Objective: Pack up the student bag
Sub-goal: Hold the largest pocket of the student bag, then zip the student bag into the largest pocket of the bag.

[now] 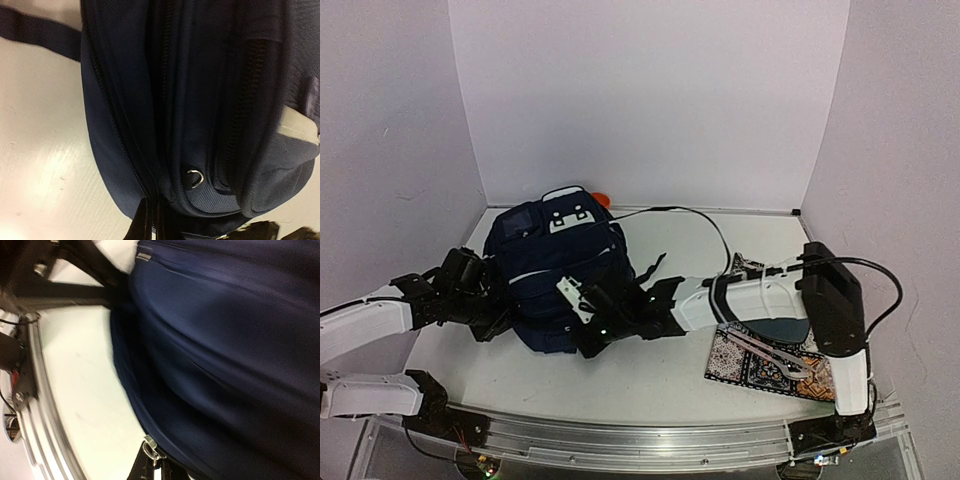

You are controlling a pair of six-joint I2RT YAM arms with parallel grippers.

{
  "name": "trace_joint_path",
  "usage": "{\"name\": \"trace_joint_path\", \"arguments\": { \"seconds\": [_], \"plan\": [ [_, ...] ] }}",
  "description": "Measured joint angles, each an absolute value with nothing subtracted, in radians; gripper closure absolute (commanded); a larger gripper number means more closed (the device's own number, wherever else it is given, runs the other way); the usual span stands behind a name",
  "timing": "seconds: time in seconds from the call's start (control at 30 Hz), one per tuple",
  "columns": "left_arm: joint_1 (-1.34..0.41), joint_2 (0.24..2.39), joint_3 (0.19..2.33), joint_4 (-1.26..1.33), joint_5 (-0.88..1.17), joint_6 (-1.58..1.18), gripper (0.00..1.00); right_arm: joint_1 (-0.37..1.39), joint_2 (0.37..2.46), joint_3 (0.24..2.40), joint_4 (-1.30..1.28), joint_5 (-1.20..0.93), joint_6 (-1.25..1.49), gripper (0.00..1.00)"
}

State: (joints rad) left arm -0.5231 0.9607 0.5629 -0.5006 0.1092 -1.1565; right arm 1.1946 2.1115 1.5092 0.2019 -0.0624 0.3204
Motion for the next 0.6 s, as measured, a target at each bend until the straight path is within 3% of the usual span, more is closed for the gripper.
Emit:
{"name": "trace_joint_path", "arguments": {
  "seconds": [0.27, 0.6],
  "plan": [
    [-0.464, 1.001, 0.651, -0.59, 0.059, -0.979, 1.0, 1.067, 1.917, 1.308, 0.203, -0.063, 0.254, 1.0],
    [-0.274, 1.153, 0.806, -0.66, 0.002, -0.726, 1.0, 1.016, 1.88, 1.262, 0.221, -0.121, 0.188, 1.0]
  ]
}}
